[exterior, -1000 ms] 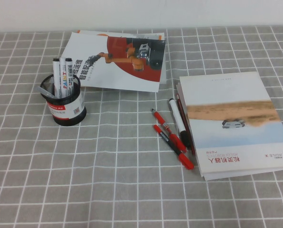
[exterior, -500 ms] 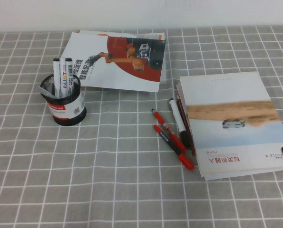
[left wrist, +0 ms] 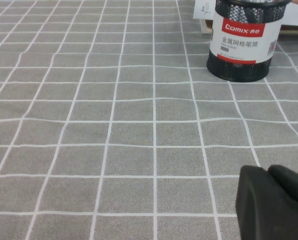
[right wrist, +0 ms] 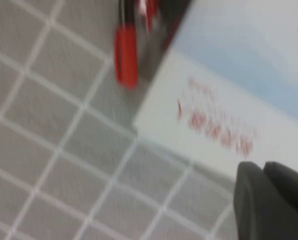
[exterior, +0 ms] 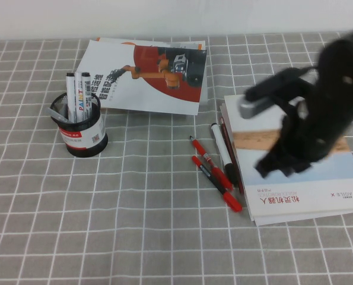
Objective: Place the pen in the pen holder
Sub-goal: Pick up the pen on the table
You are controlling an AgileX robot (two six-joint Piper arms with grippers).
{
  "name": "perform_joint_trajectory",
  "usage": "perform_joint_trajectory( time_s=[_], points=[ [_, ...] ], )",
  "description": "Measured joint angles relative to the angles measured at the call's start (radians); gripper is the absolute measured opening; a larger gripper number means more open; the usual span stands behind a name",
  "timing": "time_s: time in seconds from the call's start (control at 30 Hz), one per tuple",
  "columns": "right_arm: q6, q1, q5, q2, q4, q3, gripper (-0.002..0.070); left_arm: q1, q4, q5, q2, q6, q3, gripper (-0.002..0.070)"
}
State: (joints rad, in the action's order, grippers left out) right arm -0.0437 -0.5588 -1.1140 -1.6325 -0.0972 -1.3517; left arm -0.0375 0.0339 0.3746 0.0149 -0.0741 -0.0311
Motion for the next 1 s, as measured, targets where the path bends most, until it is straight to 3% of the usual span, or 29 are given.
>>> perform_joint_trajectory(
  time_s=[0.53,0.8,1.0],
  points=[
    [0.104,-0.130,-0.103,-0.384,0.064,-0.392,0.0004,0.000,0.000,0.000,0.000,0.000,0.000,-0.0003],
    [0.139,-0.137,-0.105,-0.532,0.121,-0.580,0.0246,0.000,0.000,0.000,0.000,0.000,0.000,-0.0003],
    [0.139,-0.141,-0.108,-0.584,0.104,-0.605,0.0246,0.000,0.000,0.000,0.000,0.000,0.000,-0.0003]
  ],
)
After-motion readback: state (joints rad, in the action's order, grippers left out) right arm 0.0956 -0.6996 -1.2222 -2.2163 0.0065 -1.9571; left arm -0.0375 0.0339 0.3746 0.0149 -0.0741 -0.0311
